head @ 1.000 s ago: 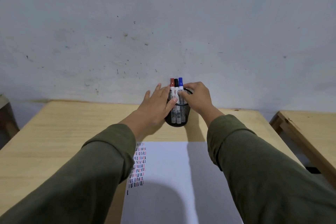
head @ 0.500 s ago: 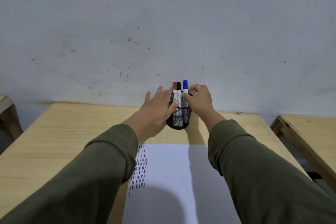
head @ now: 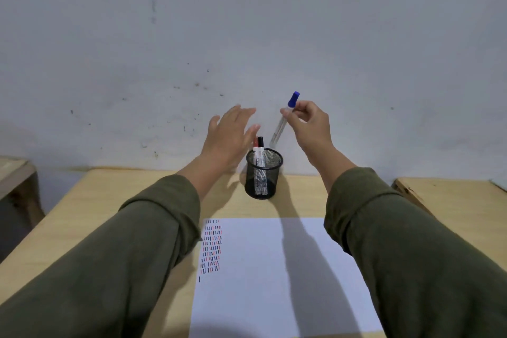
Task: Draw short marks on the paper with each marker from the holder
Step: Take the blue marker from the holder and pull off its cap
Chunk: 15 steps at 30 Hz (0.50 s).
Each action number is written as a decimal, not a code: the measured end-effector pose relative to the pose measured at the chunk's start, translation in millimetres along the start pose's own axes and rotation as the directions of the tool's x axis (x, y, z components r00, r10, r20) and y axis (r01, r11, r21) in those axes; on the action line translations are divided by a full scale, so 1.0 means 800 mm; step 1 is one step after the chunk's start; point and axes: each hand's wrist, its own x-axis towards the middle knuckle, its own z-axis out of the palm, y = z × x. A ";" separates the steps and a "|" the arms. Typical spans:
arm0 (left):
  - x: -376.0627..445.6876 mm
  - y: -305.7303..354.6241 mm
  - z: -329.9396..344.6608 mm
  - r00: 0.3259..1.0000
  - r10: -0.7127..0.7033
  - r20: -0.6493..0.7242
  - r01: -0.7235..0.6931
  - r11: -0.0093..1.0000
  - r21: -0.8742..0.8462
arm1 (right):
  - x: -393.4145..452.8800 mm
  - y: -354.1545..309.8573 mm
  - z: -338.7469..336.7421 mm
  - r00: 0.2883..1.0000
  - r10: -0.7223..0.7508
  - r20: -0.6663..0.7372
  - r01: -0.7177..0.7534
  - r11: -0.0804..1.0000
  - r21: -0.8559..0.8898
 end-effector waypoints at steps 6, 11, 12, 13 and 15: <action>-0.021 0.032 -0.038 0.958 0.261 -0.122 -0.259 0.965 0.031 | -0.061 -0.003 -0.001 0.991 -0.038 0.131 0.045 0.997 -0.055; -0.055 0.031 -0.037 0.973 0.213 -0.091 -0.213 0.977 0.010 | -0.107 0.000 -0.002 0.973 -0.033 0.229 0.054 0.995 -0.084; -0.062 0.031 -0.037 0.977 0.196 -0.082 -0.198 0.980 -0.011 | -0.114 -0.001 -0.004 0.968 -0.029 0.248 0.056 0.993 -0.104; -0.068 0.029 -0.037 0.981 0.178 -0.071 -0.181 0.983 -0.037 | -0.119 -0.002 -0.005 0.965 -0.020 0.261 0.056 0.990 -0.130; -0.080 0.028 -0.035 0.991 0.126 -0.053 -0.130 0.987 -0.091 | -0.128 -0.003 -0.009 0.959 0.017 0.282 0.036 0.982 -0.183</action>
